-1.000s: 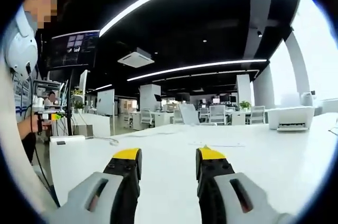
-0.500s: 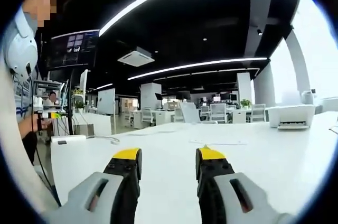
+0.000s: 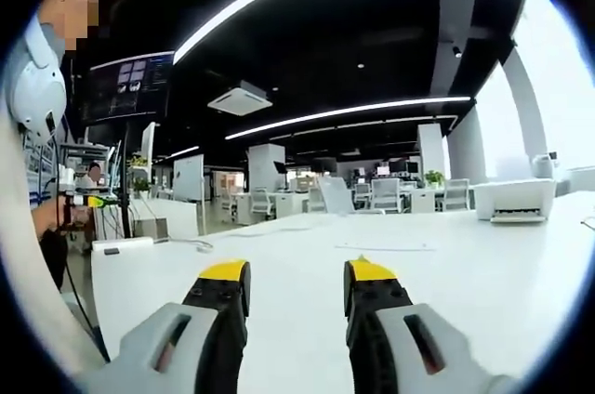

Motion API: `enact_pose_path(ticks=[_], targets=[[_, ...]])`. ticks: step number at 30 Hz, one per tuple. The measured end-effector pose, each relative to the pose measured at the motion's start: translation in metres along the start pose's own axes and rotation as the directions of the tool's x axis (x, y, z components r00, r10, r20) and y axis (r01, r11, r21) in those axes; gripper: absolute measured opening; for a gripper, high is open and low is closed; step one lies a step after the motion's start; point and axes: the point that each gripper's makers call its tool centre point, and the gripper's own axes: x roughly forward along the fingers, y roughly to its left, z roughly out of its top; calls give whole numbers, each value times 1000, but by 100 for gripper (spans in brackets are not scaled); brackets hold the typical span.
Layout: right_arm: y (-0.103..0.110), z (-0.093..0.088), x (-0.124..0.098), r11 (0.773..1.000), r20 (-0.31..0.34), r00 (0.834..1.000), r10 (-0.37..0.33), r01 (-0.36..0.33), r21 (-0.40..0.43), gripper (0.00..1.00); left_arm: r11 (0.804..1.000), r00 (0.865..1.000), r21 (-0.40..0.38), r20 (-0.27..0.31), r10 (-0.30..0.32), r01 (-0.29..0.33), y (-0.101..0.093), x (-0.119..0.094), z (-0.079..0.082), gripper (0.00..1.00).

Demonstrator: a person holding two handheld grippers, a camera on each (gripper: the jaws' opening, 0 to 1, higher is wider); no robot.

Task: Pick up the power strip scattered on the table, fix it on the side mounting bracket of the table, and press the switch

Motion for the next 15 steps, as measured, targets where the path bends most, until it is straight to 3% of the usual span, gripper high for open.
enact_pose_path(ticks=[15], targets=[[6, 2, 2, 1000, 4, 1000, 9, -9, 3, 36, 998, 998, 57, -58, 20, -16, 22, -17, 1, 50]])
